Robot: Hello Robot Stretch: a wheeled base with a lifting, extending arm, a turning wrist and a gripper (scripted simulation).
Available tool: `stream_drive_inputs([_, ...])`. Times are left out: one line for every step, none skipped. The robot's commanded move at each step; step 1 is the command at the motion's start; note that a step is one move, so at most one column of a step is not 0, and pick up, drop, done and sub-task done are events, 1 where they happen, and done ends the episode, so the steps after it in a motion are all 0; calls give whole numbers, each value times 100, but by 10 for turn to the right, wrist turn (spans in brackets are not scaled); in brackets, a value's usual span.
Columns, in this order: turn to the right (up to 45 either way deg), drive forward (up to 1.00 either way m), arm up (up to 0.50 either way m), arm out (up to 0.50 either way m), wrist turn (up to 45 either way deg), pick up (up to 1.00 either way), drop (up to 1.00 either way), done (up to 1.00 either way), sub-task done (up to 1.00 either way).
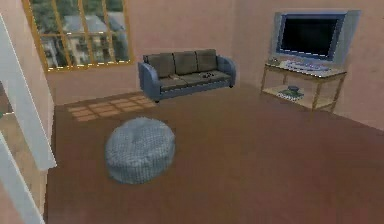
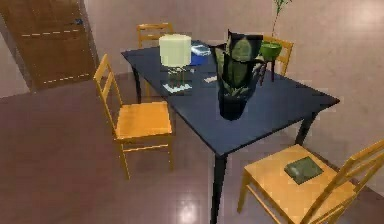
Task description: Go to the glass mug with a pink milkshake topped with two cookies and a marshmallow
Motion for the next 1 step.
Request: stream_drive_inputs([-270,0,0,0,0,0,0,0,0])
